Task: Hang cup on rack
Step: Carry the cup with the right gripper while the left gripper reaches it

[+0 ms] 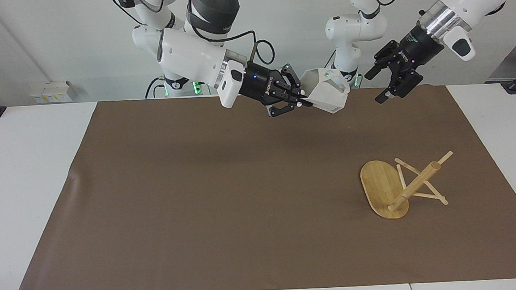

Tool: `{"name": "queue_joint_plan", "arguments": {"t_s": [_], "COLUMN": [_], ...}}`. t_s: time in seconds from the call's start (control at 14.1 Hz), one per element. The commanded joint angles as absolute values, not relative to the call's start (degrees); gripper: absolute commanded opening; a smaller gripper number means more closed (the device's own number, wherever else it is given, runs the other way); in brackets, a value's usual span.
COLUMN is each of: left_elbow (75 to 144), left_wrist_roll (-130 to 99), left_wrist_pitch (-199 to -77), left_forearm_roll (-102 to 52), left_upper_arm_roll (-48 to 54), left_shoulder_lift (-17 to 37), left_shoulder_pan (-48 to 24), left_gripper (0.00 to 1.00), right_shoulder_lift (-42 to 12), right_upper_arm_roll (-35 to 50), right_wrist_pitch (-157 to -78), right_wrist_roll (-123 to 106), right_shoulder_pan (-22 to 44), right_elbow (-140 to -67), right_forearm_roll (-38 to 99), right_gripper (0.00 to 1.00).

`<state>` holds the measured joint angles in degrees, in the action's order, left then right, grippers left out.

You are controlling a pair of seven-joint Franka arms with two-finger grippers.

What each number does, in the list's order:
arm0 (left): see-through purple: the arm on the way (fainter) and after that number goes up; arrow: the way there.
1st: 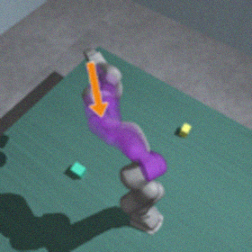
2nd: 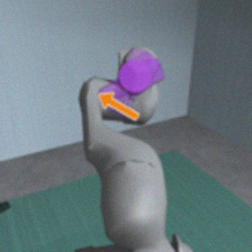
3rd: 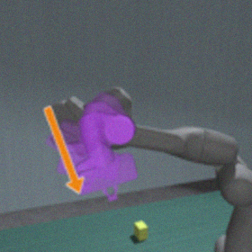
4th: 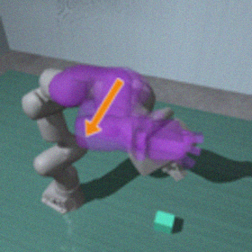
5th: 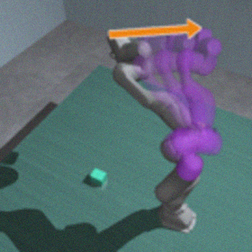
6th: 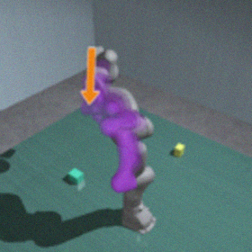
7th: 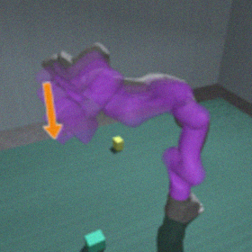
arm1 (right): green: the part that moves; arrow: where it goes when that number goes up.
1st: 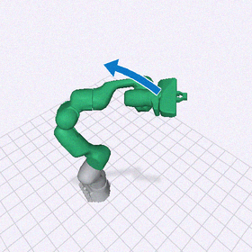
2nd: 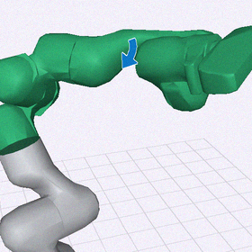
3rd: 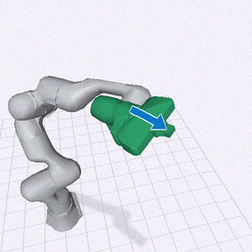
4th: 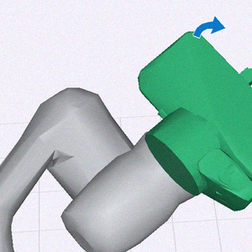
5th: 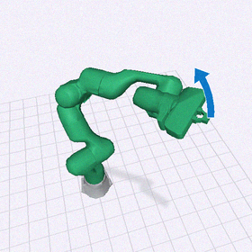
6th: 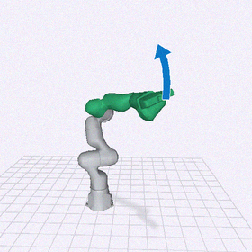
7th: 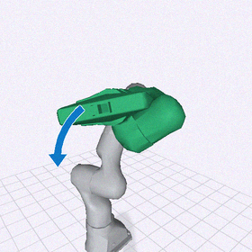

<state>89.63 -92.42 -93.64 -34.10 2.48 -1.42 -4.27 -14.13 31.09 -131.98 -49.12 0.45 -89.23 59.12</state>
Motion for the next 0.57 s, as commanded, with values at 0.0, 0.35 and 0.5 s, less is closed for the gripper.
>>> {"name": "queue_joint_plan", "arguments": {"t_s": [0.0, 0.35, 0.5], "left_elbow": [88.16, 88.15, 88.15], "left_wrist_roll": [-97.54, -103.35, -103.88], "left_wrist_pitch": [-93.08, -93.51, -93.43], "left_forearm_roll": [-37.95, -40.08, -40.95], "left_upper_arm_roll": [2.46, 3.42, 3.78], "left_shoulder_lift": [1.05, 2.63, 2.72], "left_shoulder_pan": [-4.48, -4.57, -4.31], "left_gripper": [1.00, 1.00, 1.00], "right_shoulder_lift": [-13.97, -13.97, -13.97], "right_upper_arm_roll": [31.73, 31.82, 31.82], "right_wrist_pitch": [-133.42, -133.42, -133.42], "right_wrist_roll": [-49.31, -48.87, -48.78], "right_shoulder_pan": [0.09, 0.18, 0.18], "right_elbow": [-89.56, -89.56, -89.56], "right_forearm_roll": [58.27, 58.36, 58.36], "right_gripper": [0.00, 0.00, 0.00]}}
